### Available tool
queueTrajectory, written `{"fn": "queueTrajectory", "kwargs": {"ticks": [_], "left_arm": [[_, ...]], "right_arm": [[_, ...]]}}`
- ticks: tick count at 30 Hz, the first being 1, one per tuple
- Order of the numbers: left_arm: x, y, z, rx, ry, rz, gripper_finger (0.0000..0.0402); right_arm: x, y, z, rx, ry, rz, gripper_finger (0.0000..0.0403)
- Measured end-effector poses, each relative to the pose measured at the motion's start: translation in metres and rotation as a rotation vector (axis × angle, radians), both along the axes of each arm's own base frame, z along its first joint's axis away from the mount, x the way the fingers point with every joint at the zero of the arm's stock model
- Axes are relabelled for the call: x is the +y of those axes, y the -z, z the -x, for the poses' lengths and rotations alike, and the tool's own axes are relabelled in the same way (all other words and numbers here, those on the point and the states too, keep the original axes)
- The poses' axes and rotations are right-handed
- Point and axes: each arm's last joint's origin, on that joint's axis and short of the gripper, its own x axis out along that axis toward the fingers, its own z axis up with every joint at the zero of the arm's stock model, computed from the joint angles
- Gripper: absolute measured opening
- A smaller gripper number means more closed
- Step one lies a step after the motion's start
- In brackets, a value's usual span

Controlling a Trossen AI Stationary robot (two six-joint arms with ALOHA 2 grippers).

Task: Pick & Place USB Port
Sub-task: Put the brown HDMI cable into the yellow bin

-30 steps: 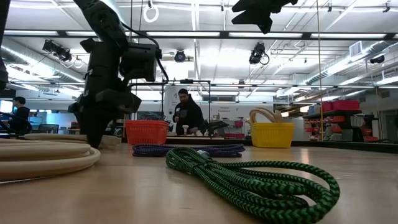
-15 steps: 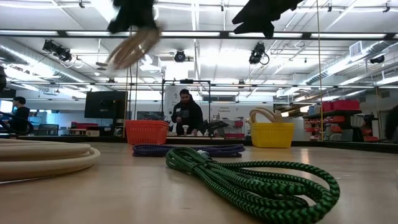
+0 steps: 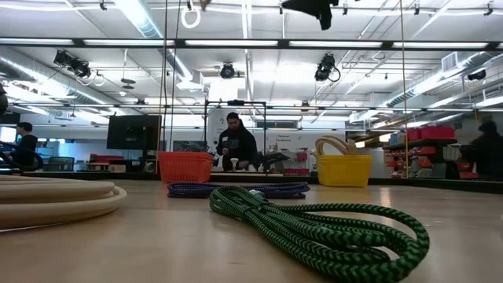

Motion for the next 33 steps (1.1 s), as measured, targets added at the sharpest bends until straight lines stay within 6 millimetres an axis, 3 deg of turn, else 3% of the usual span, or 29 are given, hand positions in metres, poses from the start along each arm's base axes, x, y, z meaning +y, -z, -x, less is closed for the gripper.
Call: {"fn": "queueTrajectory", "kwargs": {"ticks": [5,12,19,26,33], "left_arm": [[0.005,0.014,-0.032,-0.081,0.110,-0.013,0.0059],[0.012,0.014,-0.053,-0.197,0.214,-0.023,0.0059],[0.014,0.028,-0.075,-0.189,0.253,0.010,0.0059],[0.019,0.032,-0.085,-0.234,0.289,0.038,0.0059],[0.017,0.035,-0.090,-0.231,0.298,0.063,0.0059]], "right_arm": [[-0.001,-0.003,-0.006,-0.062,-0.017,0.006,0.0168],[0.003,-0.004,-0.012,-0.103,-0.058,0.007,0.0168],[0.011,-0.010,-0.012,-0.156,-0.078,0.043,0.0168],[0.022,-0.008,-0.014,-0.129,-0.106,0.079,0.0168],[0.024,-0.006,-0.015,-0.101,-0.027,0.124,0.0168]]}}
